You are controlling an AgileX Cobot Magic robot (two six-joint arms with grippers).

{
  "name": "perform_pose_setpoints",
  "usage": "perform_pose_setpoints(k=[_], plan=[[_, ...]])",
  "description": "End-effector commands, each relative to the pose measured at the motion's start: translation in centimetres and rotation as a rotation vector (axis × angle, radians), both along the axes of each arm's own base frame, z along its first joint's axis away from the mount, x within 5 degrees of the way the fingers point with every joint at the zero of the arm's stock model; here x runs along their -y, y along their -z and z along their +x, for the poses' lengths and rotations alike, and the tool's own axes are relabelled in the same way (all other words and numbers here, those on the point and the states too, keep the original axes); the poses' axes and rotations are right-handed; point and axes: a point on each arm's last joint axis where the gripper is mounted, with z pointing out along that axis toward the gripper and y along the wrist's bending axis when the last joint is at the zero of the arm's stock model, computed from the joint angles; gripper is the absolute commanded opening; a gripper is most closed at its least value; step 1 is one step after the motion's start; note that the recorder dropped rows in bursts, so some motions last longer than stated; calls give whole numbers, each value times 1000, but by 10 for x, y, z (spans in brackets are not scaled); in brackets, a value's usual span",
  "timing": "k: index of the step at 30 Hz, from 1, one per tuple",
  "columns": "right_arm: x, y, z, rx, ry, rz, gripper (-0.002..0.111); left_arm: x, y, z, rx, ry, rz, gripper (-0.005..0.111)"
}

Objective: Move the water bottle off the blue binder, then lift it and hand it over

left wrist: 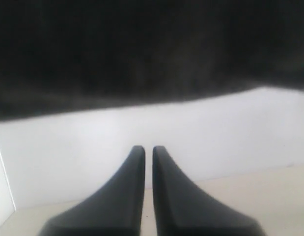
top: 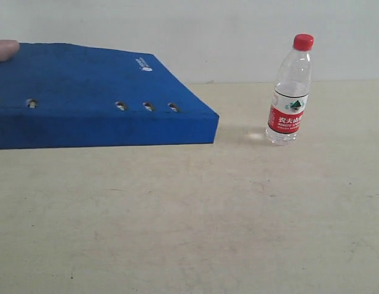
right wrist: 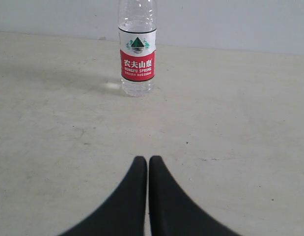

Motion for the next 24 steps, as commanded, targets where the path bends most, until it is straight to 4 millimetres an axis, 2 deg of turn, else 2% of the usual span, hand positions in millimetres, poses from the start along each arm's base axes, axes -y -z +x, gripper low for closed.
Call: perform_pose_setpoints(k=[1,14,18,20,21,22,24], plan=[[0,-1,0,7,4,-2,0,0,2,0,-2,3,-6,4],[0,-1,0,7,4,-2,0,0,2,0,-2,3,-6,4],[0,-1,0,7,4,-2,0,8,-1,-1,16,65,113,4],[0,-1,0,7,4,-2,0,11,-4,-2,22,54,329,4],[0,-1,0,7,4,-2,0,11,-6,-3,14,54,350,4],[0,-1,0,7,4,-2,0,12,-6,-4,-1,68,317,4],[0,-1,0,7,4,-2,0,10,-4,-4,-62,89,144,4]])
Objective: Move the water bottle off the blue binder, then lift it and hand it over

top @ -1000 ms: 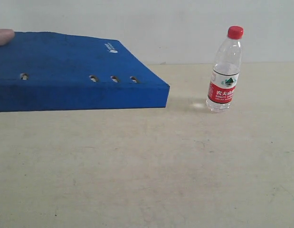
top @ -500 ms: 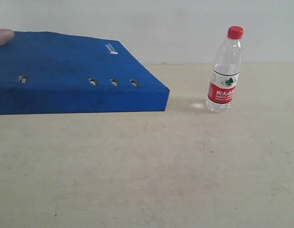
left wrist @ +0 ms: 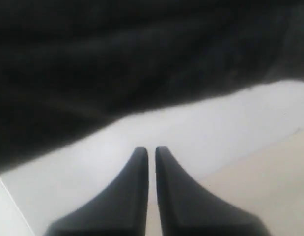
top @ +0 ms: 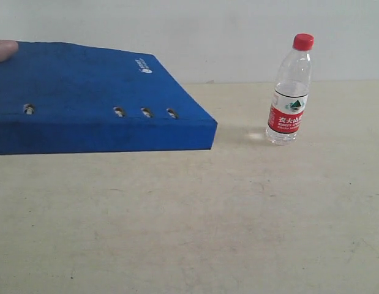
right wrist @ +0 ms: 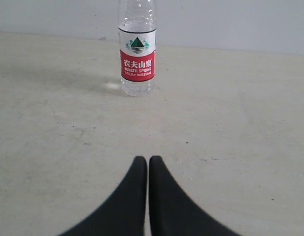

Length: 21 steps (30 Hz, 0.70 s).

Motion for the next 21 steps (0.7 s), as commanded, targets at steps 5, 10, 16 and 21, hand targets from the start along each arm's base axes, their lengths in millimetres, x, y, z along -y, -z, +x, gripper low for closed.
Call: perform_pose_setpoints(k=[5,10,16,21], plan=[[0,-1,0,7,5,0,0,-6,21,4,-164,-15,-417,4],[0,-1,0,7,5,0,0,-6,70,8,-434,-67,-376,4],[0,-1,0,7,5,0,0,-3,76,7,-492,-48,-243,4],[0,-1,0,7,5,0,0,-3,75,7,-491,-49,-365,4]])
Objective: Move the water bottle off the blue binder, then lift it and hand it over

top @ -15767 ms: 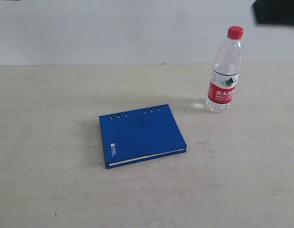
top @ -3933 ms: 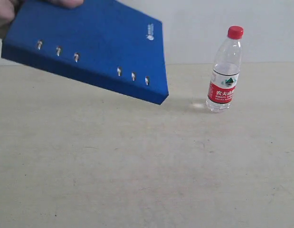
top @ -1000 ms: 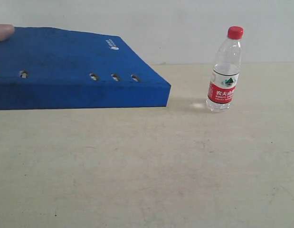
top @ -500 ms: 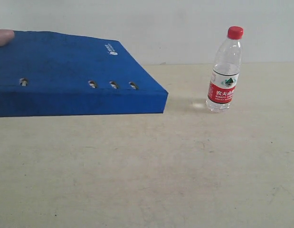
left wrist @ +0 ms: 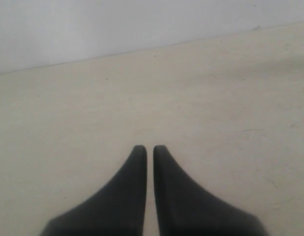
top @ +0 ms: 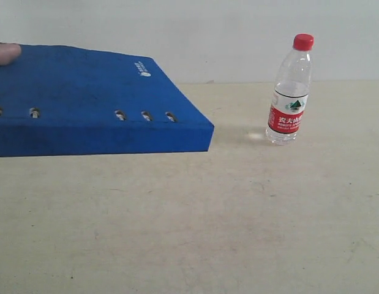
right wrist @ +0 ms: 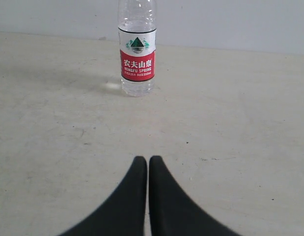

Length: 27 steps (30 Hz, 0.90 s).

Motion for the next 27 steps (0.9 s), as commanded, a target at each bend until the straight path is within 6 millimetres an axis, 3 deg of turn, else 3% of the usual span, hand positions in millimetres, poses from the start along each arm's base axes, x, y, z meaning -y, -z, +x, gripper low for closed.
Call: perform_pose_setpoints(k=[1,3,8,12,27], plan=[[0,-1,0,7,4,-2,0,1,0,0,-11,-45,-165,4],[0,-1,0,7,4,-2,0,3,1,0,-33,-69,-236,4],[0,-1,0,7,4,-2,0,3,2,0,-38,-93,-216,4],[0,-1,0,7,4,-2,0,-1,-1,0,3,-75,-89,4],[0,-1,0,7,5,0,0,0,0,0,-7,-76,-186,4]])
